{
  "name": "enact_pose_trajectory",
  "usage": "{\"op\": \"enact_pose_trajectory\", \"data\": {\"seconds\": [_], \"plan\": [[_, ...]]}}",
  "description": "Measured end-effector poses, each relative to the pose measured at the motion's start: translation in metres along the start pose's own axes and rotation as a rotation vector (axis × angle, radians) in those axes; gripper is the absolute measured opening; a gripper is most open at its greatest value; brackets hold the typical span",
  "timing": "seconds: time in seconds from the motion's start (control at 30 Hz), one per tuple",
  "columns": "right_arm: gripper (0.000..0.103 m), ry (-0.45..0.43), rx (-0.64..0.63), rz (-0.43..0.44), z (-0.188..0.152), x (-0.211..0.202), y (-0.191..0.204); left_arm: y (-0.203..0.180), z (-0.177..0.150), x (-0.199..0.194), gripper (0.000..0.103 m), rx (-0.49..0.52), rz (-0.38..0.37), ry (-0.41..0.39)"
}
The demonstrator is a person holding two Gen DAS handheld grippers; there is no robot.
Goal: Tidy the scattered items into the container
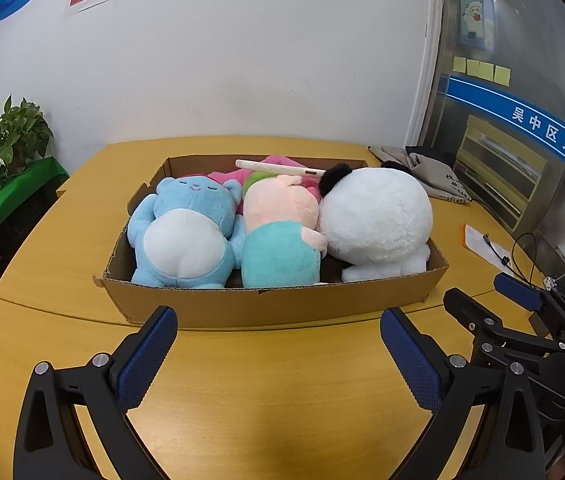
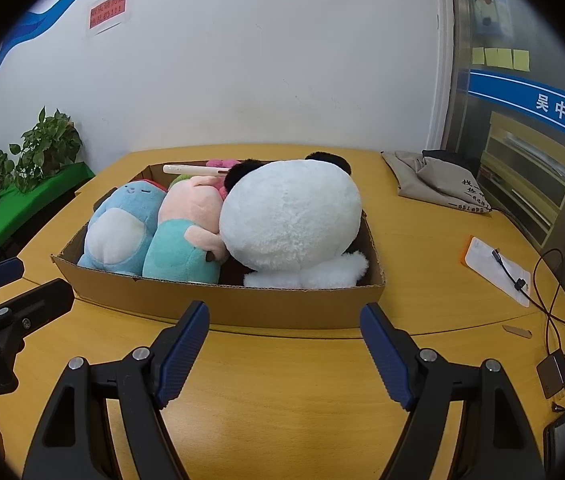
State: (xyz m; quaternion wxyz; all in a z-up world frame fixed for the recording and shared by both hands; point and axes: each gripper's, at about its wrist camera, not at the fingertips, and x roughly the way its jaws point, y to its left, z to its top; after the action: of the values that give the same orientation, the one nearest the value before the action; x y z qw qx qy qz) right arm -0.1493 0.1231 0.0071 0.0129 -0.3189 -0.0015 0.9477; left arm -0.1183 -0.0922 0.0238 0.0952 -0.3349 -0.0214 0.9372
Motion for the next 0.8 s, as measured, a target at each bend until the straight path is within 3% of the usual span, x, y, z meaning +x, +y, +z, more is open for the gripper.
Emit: {"op": "enact_pose_trajectory", "data": {"seconds": [0.37, 0.8], "plan": [[0.078, -0.005, 0.0, 0.001, -0.001, 0.0, -0.003, -0.003, 0.001, 0.0, 0.103, 0.006, 0.001, -0.007], [0.078, -0.004, -0.001, -0.006, -0.002, 0.001, -0.005, 0.0, -0.005, 0.01, 0.103, -0.005, 0.055, 0.036]]}}
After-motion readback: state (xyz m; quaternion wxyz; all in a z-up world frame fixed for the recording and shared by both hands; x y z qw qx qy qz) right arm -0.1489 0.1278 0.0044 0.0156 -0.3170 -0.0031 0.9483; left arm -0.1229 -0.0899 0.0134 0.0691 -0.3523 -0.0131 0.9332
